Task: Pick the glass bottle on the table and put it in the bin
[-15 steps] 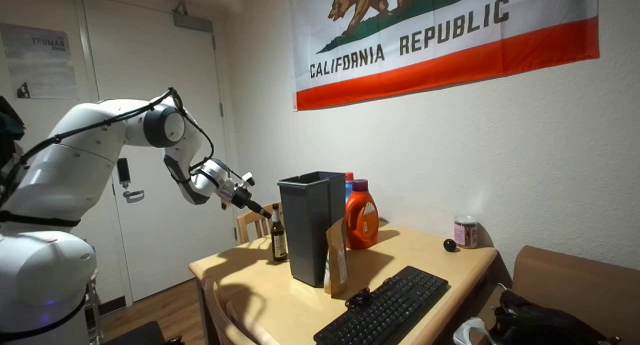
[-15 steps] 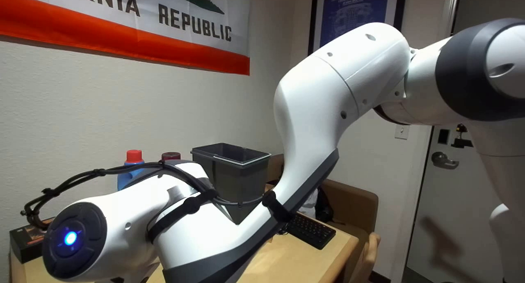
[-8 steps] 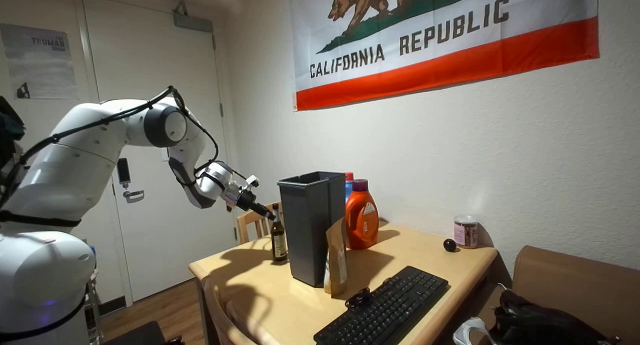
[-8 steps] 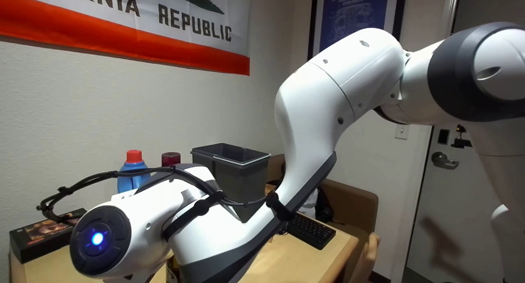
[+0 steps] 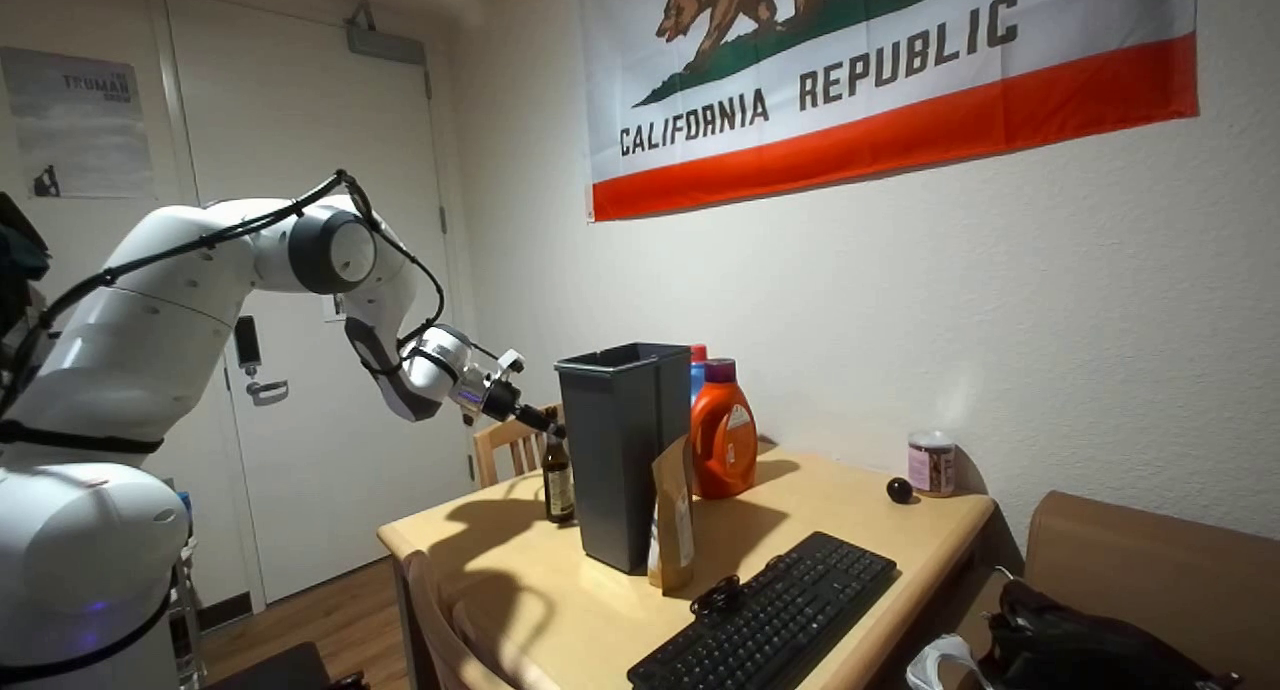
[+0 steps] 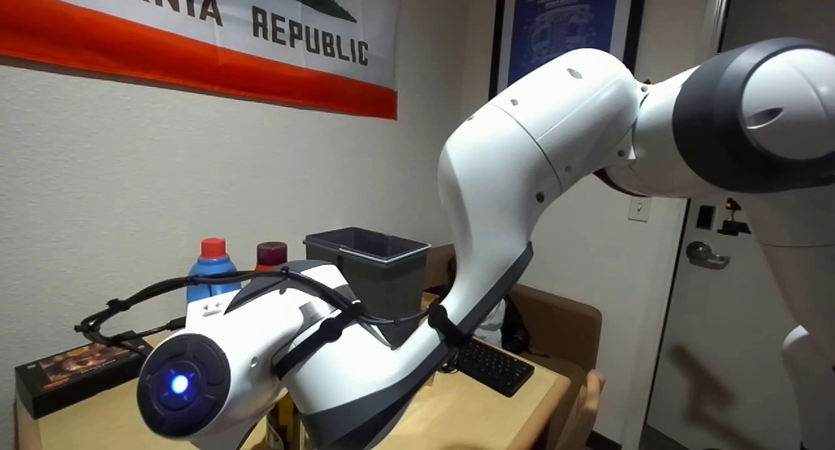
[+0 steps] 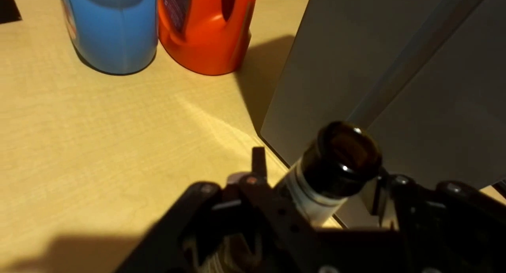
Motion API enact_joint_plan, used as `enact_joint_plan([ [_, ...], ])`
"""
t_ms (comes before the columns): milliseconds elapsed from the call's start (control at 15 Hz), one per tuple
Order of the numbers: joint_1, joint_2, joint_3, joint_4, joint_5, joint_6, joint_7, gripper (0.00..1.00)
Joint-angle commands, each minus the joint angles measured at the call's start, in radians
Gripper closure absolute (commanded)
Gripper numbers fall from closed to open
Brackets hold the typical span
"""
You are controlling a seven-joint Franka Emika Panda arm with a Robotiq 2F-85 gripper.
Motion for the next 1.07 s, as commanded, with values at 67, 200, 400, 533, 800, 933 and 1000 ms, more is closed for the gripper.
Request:
enact_joint_plan([
  [67, -0.001, -0.039, -0.002, -0.041, -0.05, 0.019, 0.042, 0.8],
  [200, 0.0, -0.039, -0.001, -0.042, -0.057, 0.019, 0.052, 0.93],
  [400, 0.001, -0.038, 0.0, -0.046, -0.063, 0.018, 0.066, 0.98],
  [533, 0.003, -0.041, 0.001, -0.047, -0.07, 0.016, 0.082, 1.0],
  [800, 0.003, -0.044, 0.001, -0.049, -0.073, 0.013, 0.084, 0.98],
  [933, 0.0, -0.048, 0.0, -0.053, -0.07, 0.013, 0.089, 0.98],
  [1000, -0.001, -0.051, 0.0, -0.055, -0.071, 0.015, 0.091, 0.98],
])
